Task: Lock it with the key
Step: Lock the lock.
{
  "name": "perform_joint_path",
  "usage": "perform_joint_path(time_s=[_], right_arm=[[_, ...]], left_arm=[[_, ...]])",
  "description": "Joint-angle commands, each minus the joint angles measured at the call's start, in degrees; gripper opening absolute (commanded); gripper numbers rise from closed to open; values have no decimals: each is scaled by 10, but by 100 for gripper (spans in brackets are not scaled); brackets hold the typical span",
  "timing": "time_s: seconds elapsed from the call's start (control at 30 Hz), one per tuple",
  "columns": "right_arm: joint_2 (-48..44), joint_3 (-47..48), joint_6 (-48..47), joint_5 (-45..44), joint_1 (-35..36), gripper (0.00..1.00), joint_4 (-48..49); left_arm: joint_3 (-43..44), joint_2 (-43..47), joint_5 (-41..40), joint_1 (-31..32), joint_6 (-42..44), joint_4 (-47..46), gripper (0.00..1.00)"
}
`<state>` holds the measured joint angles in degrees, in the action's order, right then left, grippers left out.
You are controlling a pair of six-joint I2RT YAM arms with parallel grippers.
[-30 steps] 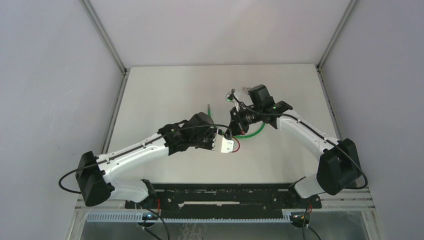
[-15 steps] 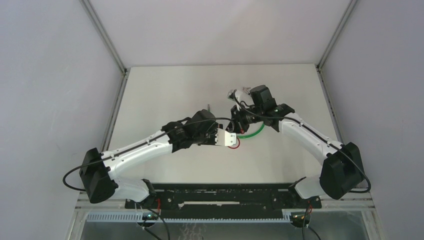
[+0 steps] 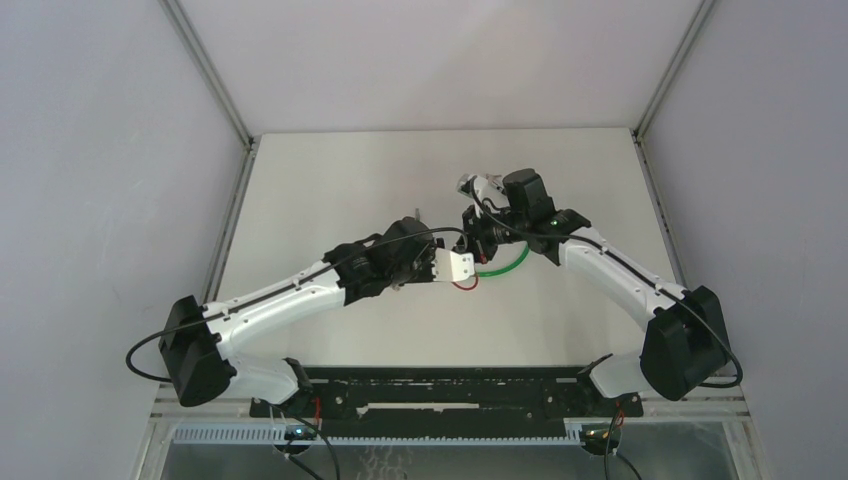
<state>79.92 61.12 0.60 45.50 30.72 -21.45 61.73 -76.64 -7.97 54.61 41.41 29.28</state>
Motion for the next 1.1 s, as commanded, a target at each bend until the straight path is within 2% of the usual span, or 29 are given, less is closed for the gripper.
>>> perform_joint_path(time_s=[0.0,0.3,0.63,0.97,1.07], right_arm=[[-13,-6,30,40,6,0,19],[12,-6,19,57,13,0,5],[24,-5,68,67,9,0,53],[32,-2,69,85,18,0,60],[25,-2,75,91,-14,7,59]], left_arm=[[40,8,-24,-4,-17,-94,0],[29,26,-1,-6,-5,-101,0],[28,41,99,-4,68,-33,0],[29,25,66,-2,61,-48,0],[17,27,60,-2,65,-54,0]])
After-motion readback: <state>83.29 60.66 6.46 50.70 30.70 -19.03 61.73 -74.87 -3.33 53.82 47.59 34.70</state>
